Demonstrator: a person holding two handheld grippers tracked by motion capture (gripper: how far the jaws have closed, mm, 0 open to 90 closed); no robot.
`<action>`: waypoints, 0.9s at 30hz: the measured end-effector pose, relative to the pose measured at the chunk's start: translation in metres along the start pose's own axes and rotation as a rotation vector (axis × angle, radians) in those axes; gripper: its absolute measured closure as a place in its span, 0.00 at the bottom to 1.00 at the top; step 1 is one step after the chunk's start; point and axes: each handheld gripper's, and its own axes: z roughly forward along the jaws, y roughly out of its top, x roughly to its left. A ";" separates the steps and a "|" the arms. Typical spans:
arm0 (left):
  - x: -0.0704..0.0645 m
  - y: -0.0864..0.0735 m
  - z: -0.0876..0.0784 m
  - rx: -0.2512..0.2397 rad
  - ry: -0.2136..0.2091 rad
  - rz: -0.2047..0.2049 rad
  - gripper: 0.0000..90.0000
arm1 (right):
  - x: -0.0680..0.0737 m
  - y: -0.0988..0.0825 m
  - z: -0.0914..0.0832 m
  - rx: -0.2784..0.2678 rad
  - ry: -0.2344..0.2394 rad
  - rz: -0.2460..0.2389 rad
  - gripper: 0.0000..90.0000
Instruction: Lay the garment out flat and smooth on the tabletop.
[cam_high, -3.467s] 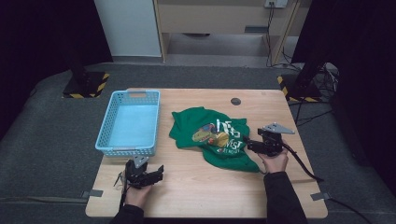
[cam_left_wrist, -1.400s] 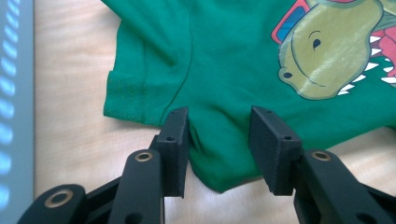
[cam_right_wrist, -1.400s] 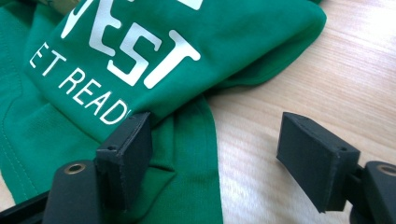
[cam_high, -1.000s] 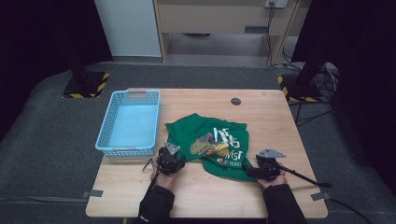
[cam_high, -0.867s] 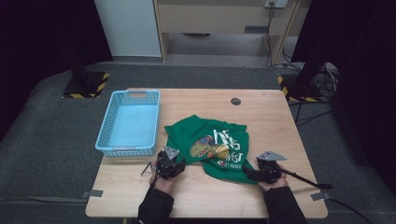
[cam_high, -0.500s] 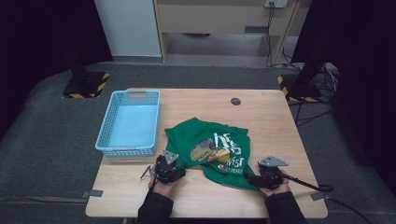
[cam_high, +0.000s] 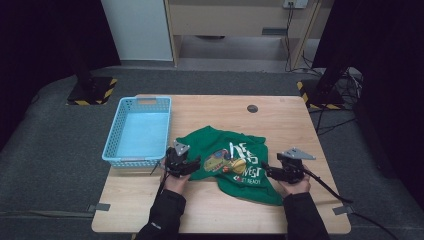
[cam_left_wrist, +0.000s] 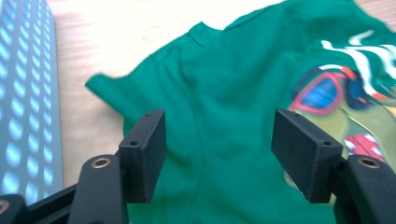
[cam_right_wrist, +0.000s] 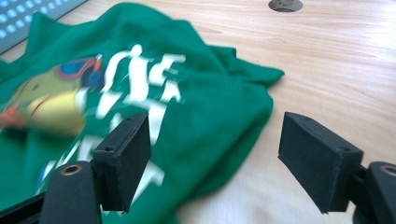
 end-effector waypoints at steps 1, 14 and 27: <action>0.000 0.002 0.005 0.003 0.005 0.004 0.39 | -0.002 0.004 0.007 0.008 0.000 0.007 0.28; 0.005 -0.007 0.041 0.121 0.037 0.051 0.39 | 0.002 -0.005 0.061 0.179 -0.043 -0.075 0.32; -0.007 -0.035 0.010 0.119 0.004 0.025 0.39 | 0.001 -0.034 0.020 0.156 -0.010 -0.104 0.32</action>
